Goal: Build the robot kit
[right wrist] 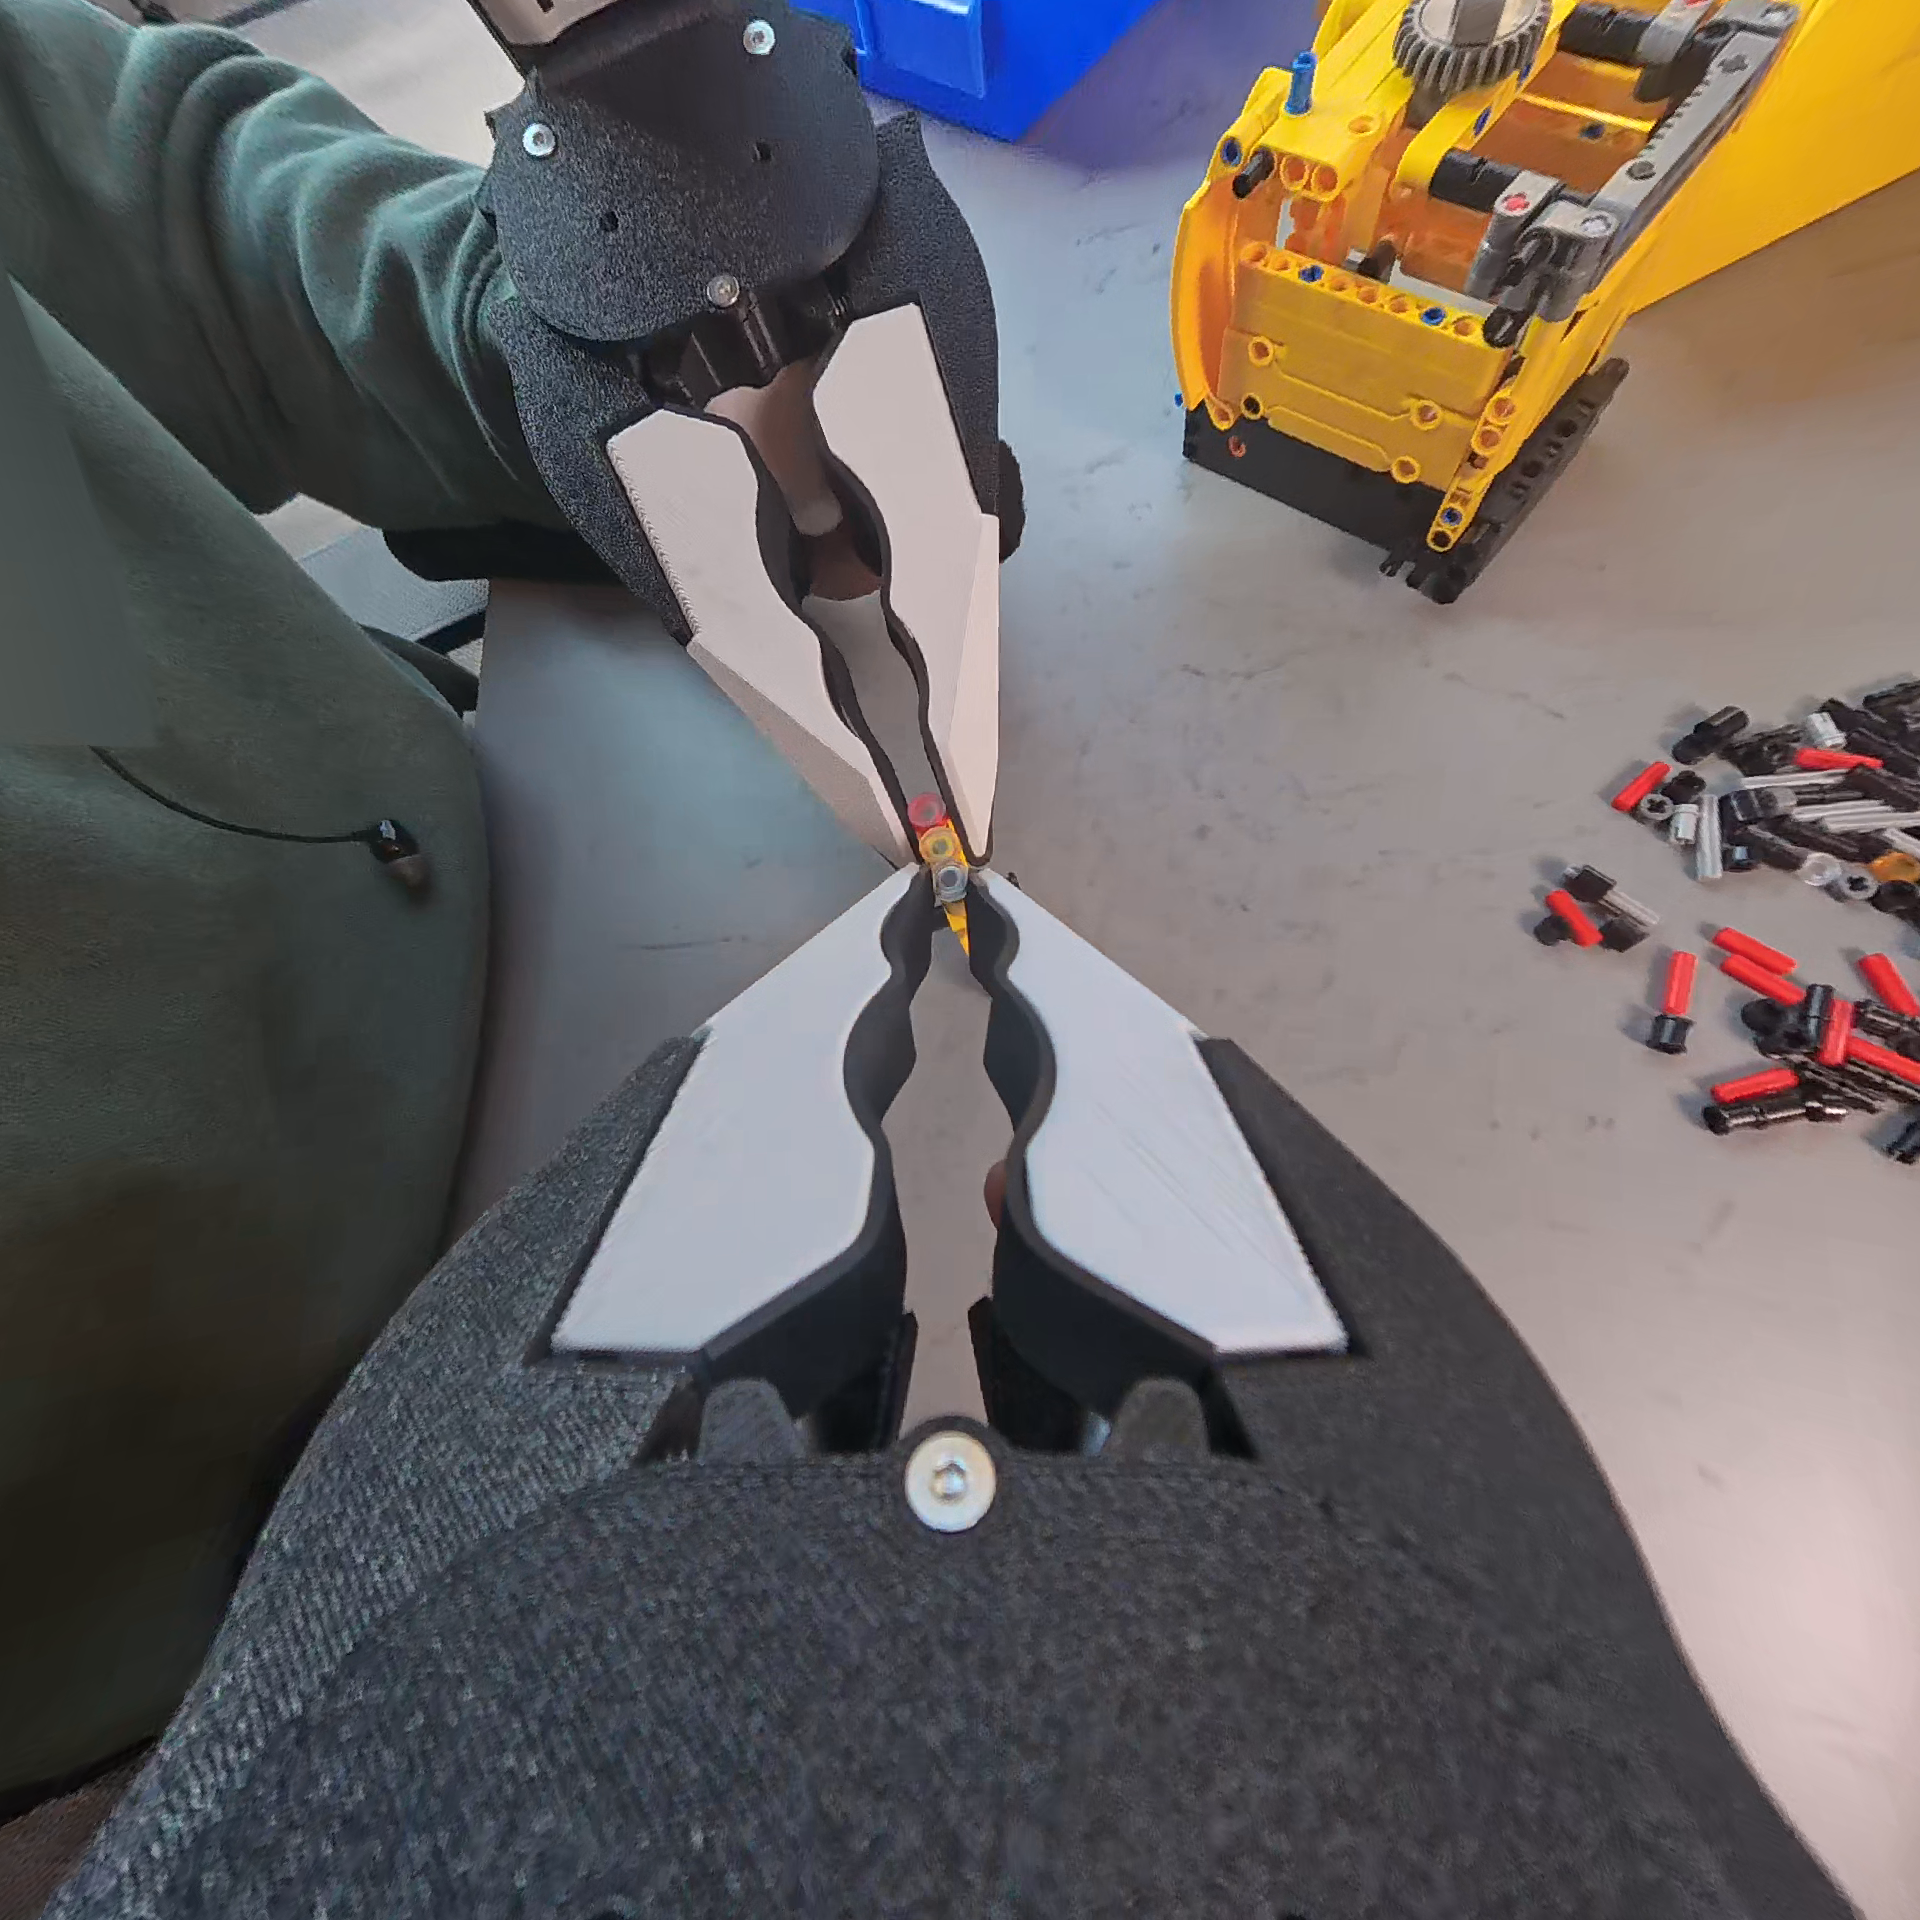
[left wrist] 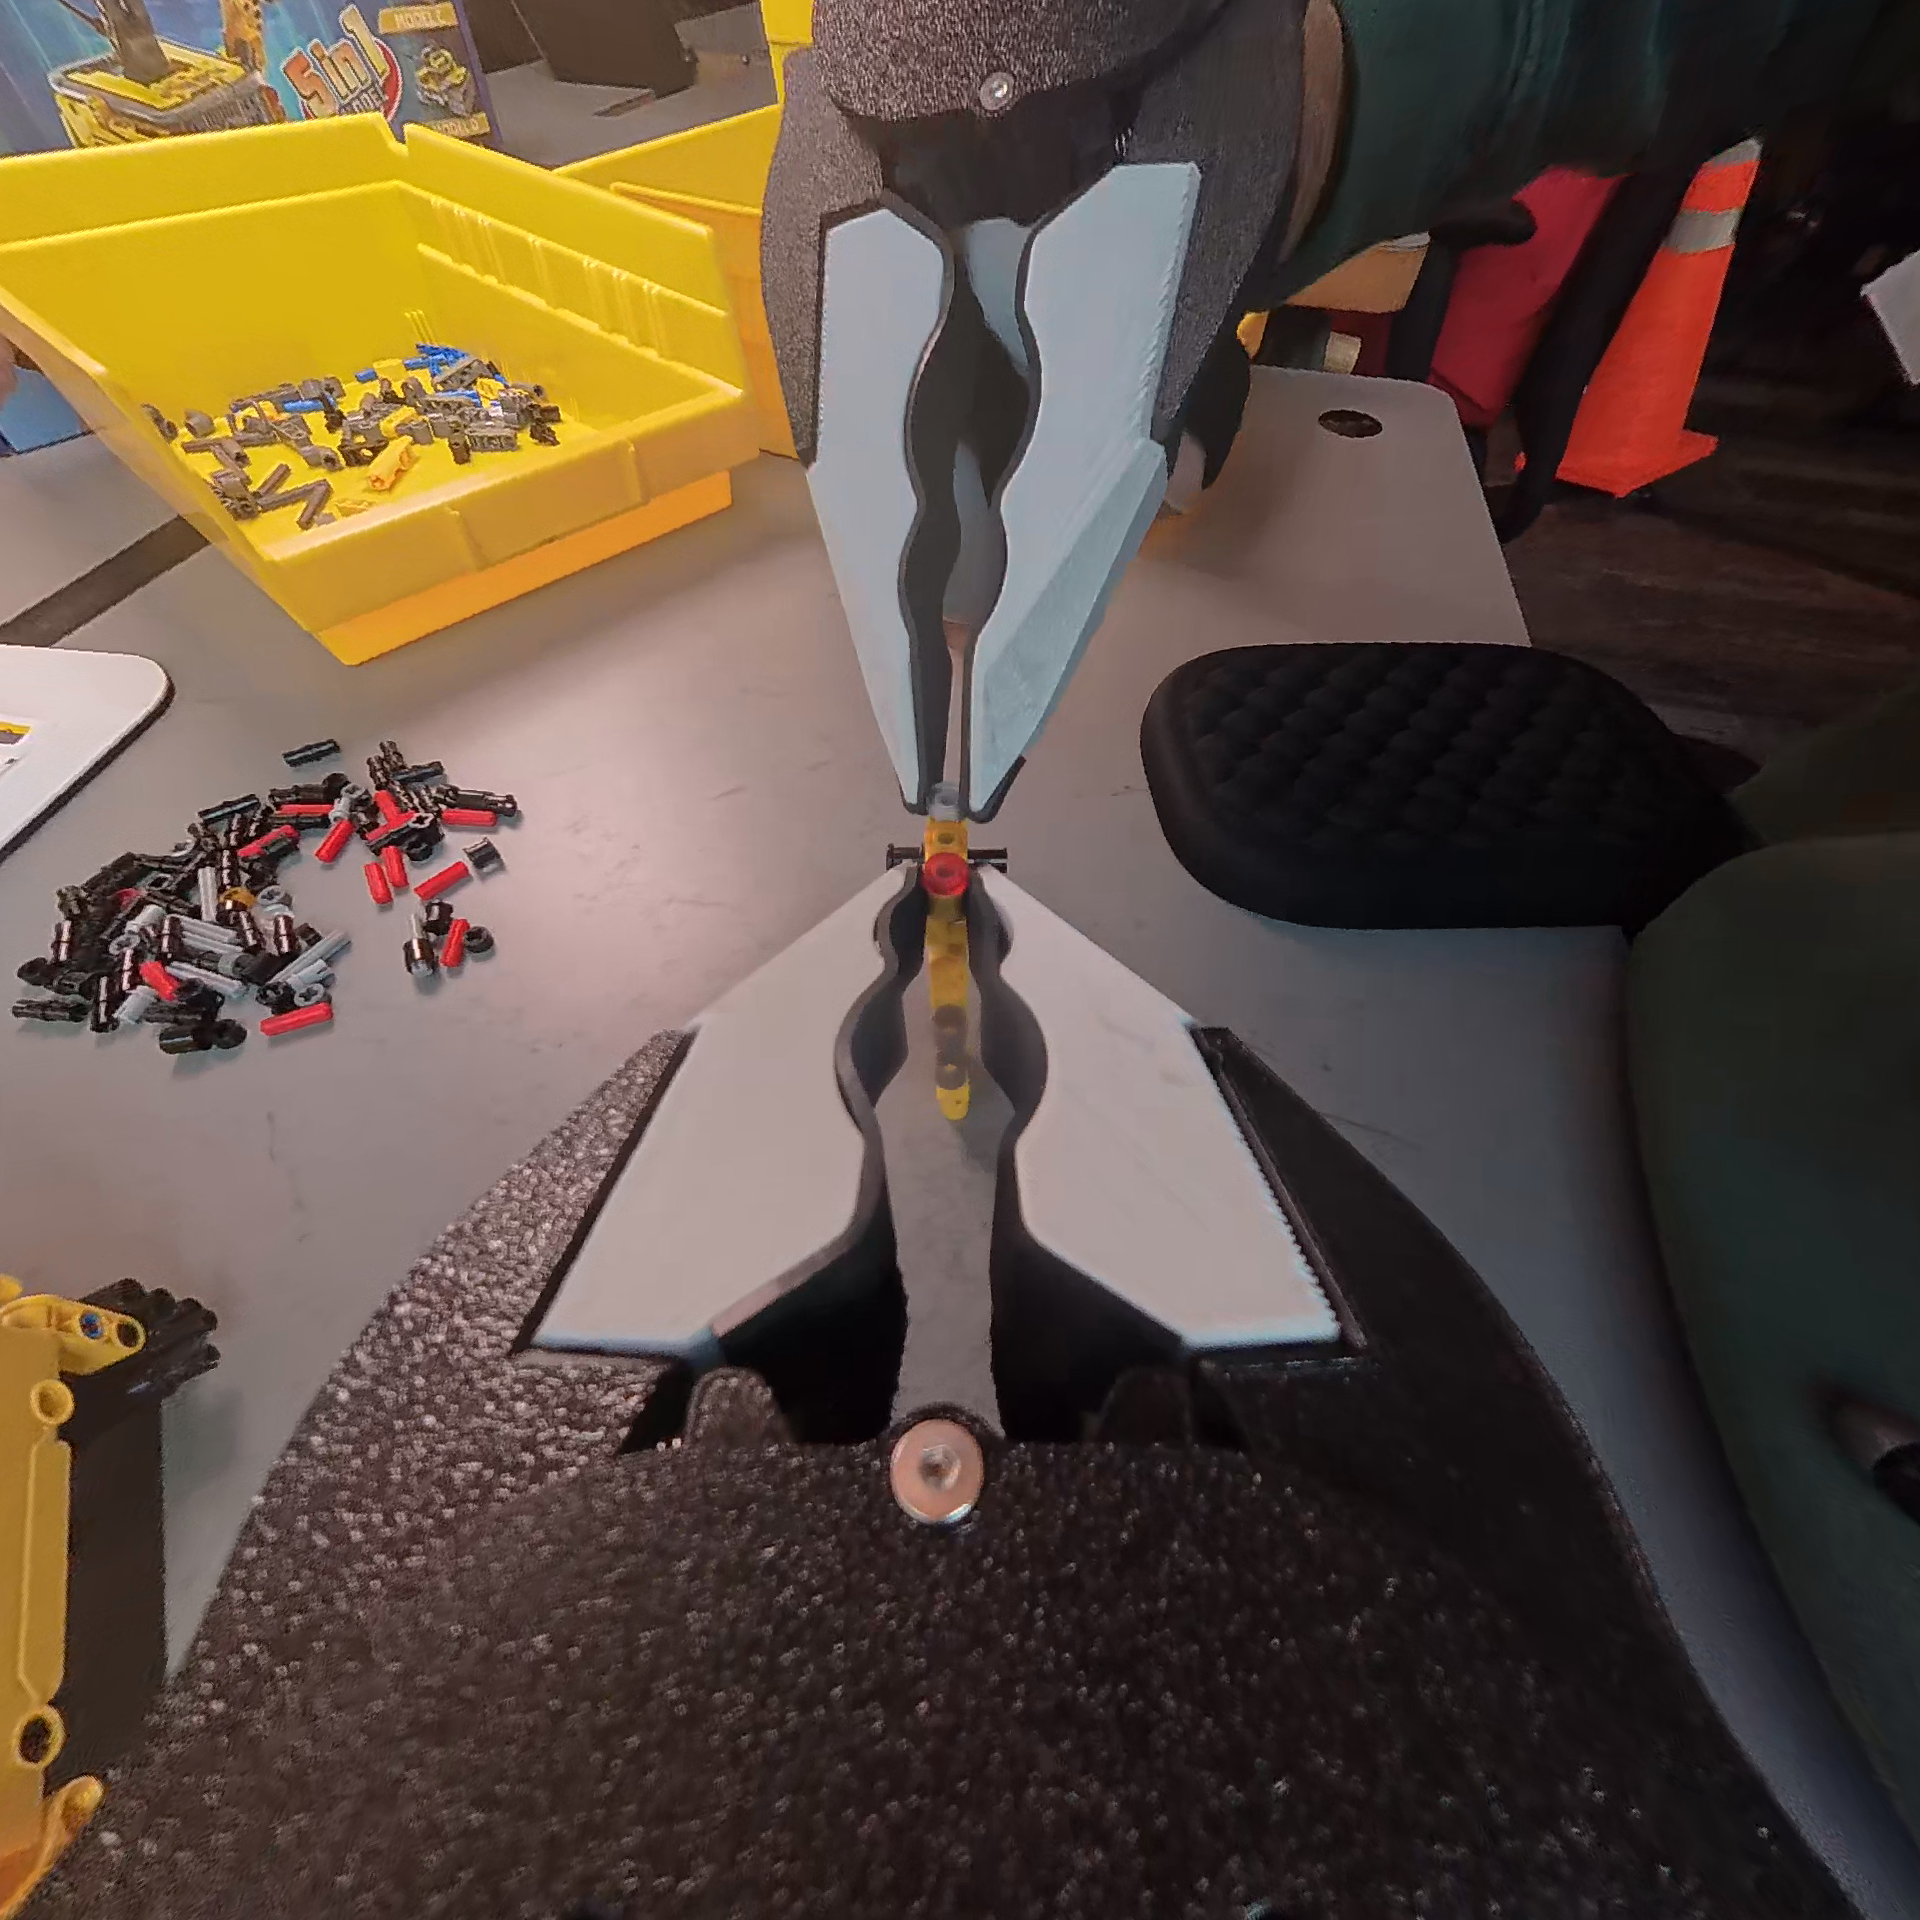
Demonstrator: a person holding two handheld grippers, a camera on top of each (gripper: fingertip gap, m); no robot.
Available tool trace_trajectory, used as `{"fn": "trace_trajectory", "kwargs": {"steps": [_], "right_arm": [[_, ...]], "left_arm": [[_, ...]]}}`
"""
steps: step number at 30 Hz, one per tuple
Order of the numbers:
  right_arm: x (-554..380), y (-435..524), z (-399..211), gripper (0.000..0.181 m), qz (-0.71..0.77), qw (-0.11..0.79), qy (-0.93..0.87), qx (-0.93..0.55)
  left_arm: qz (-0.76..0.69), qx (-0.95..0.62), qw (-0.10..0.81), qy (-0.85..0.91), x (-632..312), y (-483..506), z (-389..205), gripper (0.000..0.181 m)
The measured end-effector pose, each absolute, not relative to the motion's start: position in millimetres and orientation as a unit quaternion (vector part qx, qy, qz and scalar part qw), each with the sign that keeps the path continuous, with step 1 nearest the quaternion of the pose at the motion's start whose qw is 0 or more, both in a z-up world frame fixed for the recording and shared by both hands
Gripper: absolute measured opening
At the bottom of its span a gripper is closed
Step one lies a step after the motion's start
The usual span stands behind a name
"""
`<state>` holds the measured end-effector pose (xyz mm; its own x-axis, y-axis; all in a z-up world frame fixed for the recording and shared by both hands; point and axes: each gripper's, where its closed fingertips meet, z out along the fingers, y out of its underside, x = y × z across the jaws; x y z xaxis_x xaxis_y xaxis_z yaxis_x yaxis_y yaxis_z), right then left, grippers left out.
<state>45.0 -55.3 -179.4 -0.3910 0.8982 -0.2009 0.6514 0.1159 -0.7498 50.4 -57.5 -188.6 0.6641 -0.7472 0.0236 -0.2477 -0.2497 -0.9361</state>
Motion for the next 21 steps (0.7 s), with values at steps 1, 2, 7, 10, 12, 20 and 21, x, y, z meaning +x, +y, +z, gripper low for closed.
{"fn": "trace_trajectory", "kwargs": {"steps": [1,2,7,10,12,20,21], "right_arm": [[45.0,-55.0,-179.2,0.006,0.400,0.156,-0.731,-0.531],[44.7,-54.8,-179.2,0.006,0.390,0.158,-0.738,-0.528],[48.8,-57.2,-181.0,0.006,0.301,0.129,-0.805,-0.494],[49.2,-57.9,-180.7,0.006,0.258,0.123,-0.831,-0.477],[47.6,-57.3,-179.7,0.008,0.237,0.138,-0.846,-0.457],[46.3,-59.7,-175.9,0.000,0.226,0.134,-0.855,-0.447],[45.9,-59.0,-176.0,0.000,0.223,0.130,-0.855,-0.450]], "left_arm": [[-0.242,-0.753,0.516,0.330,50.5,-57.2,-188.5,0.007],[-0.240,-0.753,0.516,0.331,50.4,-57.1,-188.6,0.007],[-0.236,-0.748,0.518,0.342,53.2,-59.4,-188.4,0.007],[-0.239,-0.746,0.518,0.344,53.6,-60.0,-188.5,0.007],[-0.239,-0.745,0.518,0.345,53.0,-59.8,-188.8,0.007],[-0.239,-0.745,0.518,0.346,52.6,-59.6,-188.8,0.007],[-0.238,-0.745,0.519,0.345,52.2,-59.3,-188.8,0.007]]}}
